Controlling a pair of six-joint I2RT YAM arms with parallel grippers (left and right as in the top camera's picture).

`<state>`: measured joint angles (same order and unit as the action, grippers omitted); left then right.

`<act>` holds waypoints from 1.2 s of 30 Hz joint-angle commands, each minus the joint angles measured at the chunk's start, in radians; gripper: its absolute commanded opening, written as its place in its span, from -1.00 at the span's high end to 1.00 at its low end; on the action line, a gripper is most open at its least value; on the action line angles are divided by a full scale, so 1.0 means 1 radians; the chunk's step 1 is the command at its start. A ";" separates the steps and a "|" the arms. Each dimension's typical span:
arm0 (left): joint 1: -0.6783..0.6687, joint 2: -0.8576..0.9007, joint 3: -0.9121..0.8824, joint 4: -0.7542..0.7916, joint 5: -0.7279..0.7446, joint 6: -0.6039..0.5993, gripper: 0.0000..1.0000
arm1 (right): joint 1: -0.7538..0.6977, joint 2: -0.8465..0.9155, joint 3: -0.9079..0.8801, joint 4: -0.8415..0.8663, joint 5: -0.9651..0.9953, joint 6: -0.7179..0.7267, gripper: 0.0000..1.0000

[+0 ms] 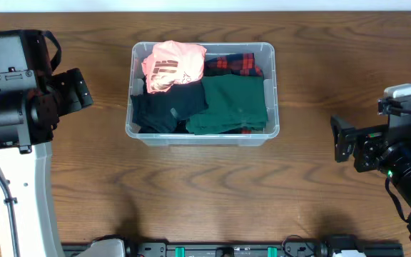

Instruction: Pack container

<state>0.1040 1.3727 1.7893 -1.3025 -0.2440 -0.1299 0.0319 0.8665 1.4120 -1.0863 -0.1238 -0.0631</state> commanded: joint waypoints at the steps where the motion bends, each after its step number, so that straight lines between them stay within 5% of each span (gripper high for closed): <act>1: 0.004 0.000 0.006 -0.003 -0.015 0.006 -0.96 | -0.005 0.001 -0.001 0.018 -0.023 -0.013 -0.98; 11: 0.004 0.000 0.006 -0.003 -0.015 0.006 -0.96 | -0.005 -0.059 -0.142 0.123 -0.042 -0.025 -0.98; 22: 0.004 0.000 0.006 -0.003 -0.015 0.006 -0.96 | -0.005 -0.388 -0.629 0.365 -0.120 -0.020 -0.99; 36: 0.004 0.000 0.006 -0.003 -0.015 0.006 -0.96 | -0.005 -0.687 -0.909 0.422 -0.121 -0.020 -0.98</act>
<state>0.1040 1.3727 1.7893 -1.3025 -0.2440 -0.1299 0.0319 0.2260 0.5381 -0.6727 -0.2359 -0.0738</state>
